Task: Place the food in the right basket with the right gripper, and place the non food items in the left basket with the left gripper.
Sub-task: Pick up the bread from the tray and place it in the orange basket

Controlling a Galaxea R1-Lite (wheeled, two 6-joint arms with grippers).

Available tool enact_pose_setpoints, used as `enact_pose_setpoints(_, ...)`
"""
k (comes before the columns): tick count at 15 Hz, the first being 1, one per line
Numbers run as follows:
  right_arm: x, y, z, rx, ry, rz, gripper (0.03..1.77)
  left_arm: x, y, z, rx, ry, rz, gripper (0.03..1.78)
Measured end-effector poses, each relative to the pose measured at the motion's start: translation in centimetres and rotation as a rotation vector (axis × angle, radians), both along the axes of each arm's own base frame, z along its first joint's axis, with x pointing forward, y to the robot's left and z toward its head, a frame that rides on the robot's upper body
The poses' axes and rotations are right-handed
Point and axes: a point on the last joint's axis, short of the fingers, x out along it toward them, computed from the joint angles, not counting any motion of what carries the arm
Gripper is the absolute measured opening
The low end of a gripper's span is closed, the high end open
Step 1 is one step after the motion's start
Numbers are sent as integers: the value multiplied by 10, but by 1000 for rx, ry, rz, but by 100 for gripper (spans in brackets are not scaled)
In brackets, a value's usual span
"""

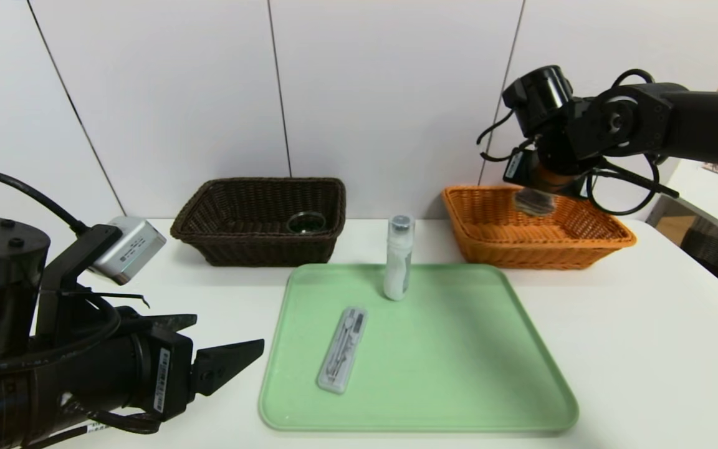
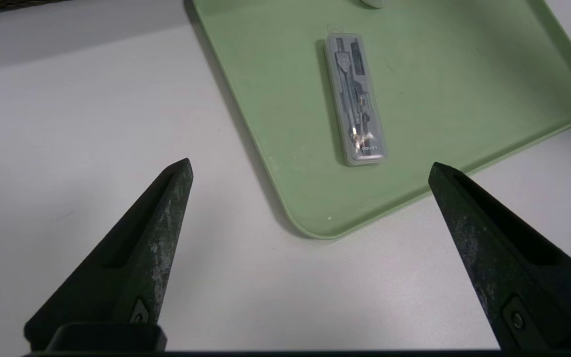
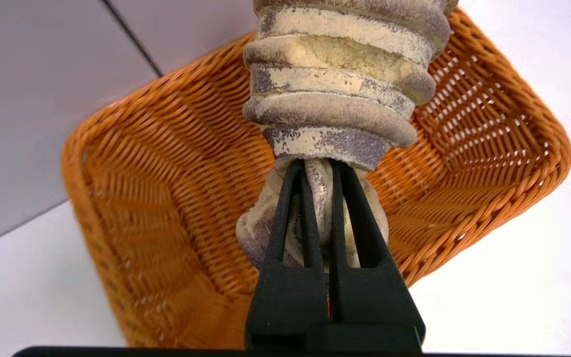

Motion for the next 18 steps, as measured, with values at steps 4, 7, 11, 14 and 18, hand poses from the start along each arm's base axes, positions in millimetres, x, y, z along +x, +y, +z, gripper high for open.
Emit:
enact_pose_setpoints(4, 7, -3, -11, -11, 10, -47, 9, 0, 0, 0, 11, -5, -5, 169)
enact_pose_setpoints(7, 10, -5, -18, 12, 20, -78, 9, 1, 0, 0, 11, -5, -6, 169)
enact_pose_setpoints(11, 8, -4, -30, 27, 71, -113, 9, 0, 0, -1, 13, -3, -3, 169)
enact_pose_setpoints(14, 8, -3, -30, 23, 71, -109, 9, -2, 1, -3, 15, -1, -4, 169)
enact_pose_setpoints(18, 8, -2, -30, 20, 75, -104, 9, -2, 2, -2, 14, -2, -4, 169)
